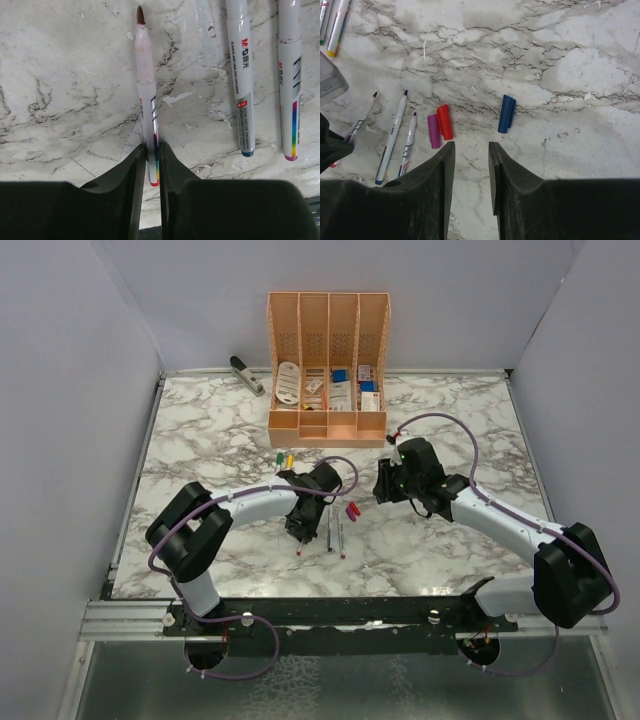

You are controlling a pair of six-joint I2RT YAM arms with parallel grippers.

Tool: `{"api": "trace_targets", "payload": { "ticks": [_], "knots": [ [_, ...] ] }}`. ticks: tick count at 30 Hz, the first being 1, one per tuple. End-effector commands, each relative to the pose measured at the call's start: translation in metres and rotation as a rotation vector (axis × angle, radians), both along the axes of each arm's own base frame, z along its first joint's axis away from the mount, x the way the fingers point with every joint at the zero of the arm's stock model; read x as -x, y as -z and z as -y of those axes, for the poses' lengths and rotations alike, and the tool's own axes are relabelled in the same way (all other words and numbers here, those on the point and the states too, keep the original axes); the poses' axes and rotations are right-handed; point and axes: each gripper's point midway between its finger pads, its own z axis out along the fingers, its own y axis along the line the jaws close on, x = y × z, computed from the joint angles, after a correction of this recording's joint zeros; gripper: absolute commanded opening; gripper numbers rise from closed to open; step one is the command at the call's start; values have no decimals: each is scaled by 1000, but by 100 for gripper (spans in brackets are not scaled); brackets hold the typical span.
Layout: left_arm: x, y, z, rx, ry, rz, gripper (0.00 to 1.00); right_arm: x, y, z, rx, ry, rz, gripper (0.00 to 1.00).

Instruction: Insert the pens into the pen caps

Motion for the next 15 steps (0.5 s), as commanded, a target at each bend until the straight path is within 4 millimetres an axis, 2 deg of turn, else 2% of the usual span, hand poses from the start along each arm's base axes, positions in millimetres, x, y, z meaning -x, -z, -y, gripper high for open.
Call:
{"api": "trace_targets", "payload": {
  "ticks": [1, 3, 10, 15],
  "knots": [
    [5, 39, -9, -64, 6, -37, 12, 8, 2, -6, -5, -74, -9, 33],
    [4, 40, -9, -64, 5, -35, 0, 11, 4, -8, -5, -103, -20, 33],
    [-2, 35, -9, -51, 1, -1, 0, 25, 17, -16, -21, -181, -65, 33],
    [-19, 10, -2, 3, 7, 102, 0, 23, 22, -18, -25, -186, -68, 33]
  ]
}}
